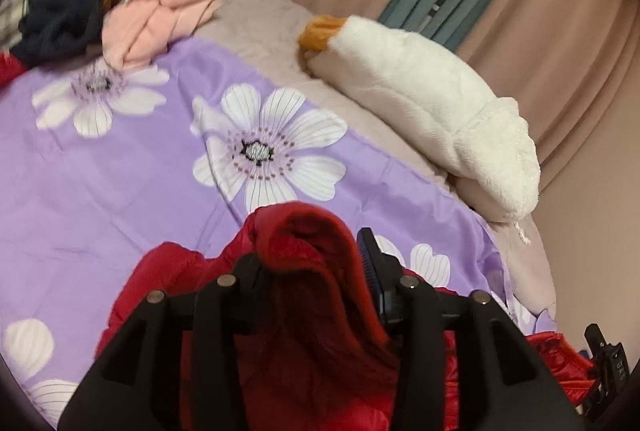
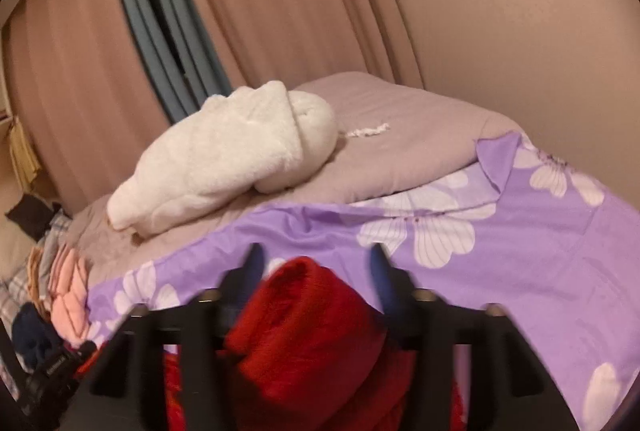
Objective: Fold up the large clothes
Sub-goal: 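Open both tools to release the sleeves onto the jacket, then grasp the jacket hem with both tools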
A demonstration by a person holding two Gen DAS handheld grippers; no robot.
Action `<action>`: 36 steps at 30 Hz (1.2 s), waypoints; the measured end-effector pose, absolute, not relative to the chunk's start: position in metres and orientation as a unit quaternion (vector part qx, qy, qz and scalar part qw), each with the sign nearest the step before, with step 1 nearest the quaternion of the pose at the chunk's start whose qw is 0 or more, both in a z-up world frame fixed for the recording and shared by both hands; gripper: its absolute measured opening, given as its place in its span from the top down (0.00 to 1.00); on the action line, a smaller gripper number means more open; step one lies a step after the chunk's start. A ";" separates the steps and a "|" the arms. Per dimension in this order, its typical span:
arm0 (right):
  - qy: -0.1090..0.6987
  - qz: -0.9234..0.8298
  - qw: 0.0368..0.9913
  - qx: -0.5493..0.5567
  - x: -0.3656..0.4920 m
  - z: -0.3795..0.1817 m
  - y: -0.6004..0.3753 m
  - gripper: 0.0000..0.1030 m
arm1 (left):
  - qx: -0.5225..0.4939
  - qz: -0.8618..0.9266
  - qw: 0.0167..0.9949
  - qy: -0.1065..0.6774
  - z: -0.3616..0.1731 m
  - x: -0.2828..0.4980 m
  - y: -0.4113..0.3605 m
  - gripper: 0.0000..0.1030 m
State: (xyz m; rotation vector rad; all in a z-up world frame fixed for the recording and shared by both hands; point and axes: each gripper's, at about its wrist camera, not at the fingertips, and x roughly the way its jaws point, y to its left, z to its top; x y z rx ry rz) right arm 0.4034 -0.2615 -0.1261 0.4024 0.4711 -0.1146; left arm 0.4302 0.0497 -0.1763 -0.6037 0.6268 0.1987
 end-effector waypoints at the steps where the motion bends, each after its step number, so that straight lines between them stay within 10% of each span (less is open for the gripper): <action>1: 0.223 -0.060 0.952 0.202 0.402 -0.128 -0.261 0.33 | -0.288 0.097 0.904 0.302 -0.179 0.432 0.050 0.59; 5: 0.231 -0.056 0.947 0.217 0.406 -0.135 -0.258 0.18 | -0.246 0.082 0.924 0.282 -0.173 0.426 0.043 0.25; 12: 0.218 -0.078 0.961 0.153 0.410 -0.124 -0.239 0.09 | -0.227 0.085 0.943 0.228 -0.143 0.417 0.047 0.10; 27: 0.290 -0.096 0.931 0.200 0.435 -0.178 -0.253 0.09 | -0.217 0.141 0.918 0.302 -0.209 0.438 0.051 0.12; 30: 0.357 -0.137 0.907 0.174 0.461 -0.226 -0.253 0.31 | -0.228 0.157 0.896 0.348 -0.254 0.454 0.054 0.13; 36: 0.352 -0.179 0.906 0.153 0.473 -0.259 -0.245 0.34 | -0.179 0.195 0.904 0.336 -0.265 0.466 0.038 0.11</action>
